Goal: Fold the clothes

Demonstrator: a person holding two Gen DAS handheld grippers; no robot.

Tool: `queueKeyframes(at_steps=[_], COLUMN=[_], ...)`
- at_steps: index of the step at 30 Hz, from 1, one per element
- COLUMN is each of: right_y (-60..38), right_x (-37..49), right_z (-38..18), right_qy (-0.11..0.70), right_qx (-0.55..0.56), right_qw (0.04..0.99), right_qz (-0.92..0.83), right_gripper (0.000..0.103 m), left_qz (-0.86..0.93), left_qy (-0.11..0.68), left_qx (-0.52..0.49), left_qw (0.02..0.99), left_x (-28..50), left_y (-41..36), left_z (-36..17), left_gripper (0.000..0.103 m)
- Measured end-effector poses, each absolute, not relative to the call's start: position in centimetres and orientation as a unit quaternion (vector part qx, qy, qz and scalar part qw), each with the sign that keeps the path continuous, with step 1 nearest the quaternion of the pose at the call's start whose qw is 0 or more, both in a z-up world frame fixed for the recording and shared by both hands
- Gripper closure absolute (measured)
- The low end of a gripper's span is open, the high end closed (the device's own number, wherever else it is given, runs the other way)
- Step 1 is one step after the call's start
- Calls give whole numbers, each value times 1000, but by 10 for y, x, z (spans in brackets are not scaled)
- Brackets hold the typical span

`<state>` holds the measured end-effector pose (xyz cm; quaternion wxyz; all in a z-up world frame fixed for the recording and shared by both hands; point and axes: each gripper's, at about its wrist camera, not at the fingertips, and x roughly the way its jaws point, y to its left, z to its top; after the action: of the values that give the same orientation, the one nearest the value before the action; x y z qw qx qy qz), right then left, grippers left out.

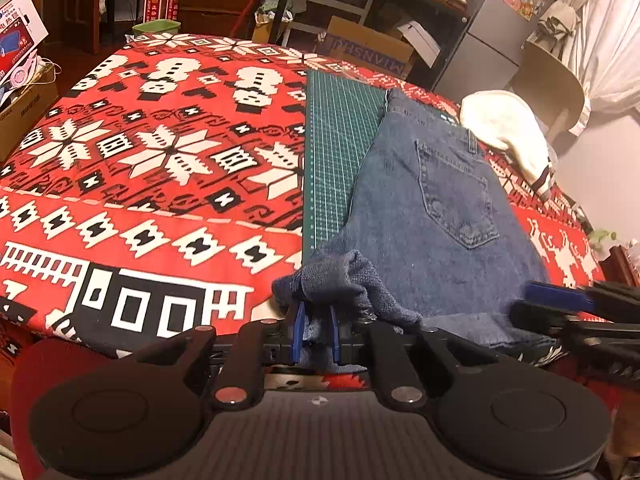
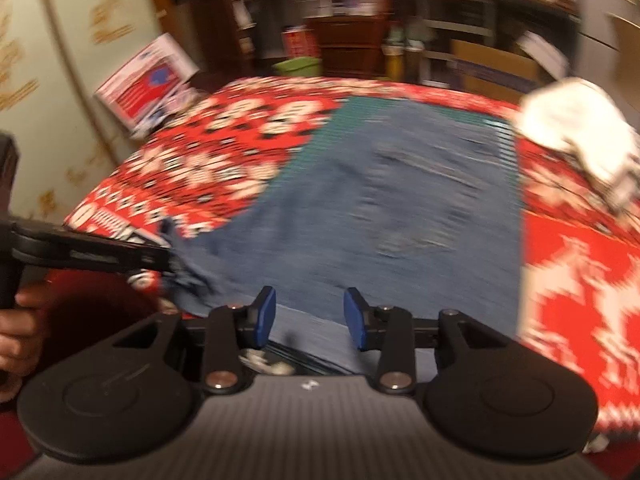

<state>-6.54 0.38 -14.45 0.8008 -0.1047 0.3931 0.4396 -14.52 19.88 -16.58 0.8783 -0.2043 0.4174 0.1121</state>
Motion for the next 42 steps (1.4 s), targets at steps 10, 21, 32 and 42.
queueKeyframes(at_steps=[10, 21, 32, 42], right_y=[63, 61, 59, 58], right_x=[-102, -69, -57, -52], right_z=[-158, -159, -156, -156], right_qy=[364, 395, 422, 437], right_qx=[-167, -116, -96, -99], right_qw=[772, 786, 773, 755], right_qz=[494, 461, 464, 479], right_gripper=[67, 93, 93, 92], left_qz=[92, 129, 132, 86], left_qy=[415, 420, 421, 385], left_qx=[-235, -114, 123, 413], left_qw=[874, 891, 889, 821], left_x=[-146, -164, -152, -158], left_y=[204, 180, 120, 80], left_z=[-164, -158, -179, -220], left_gripper=[91, 91, 78, 78])
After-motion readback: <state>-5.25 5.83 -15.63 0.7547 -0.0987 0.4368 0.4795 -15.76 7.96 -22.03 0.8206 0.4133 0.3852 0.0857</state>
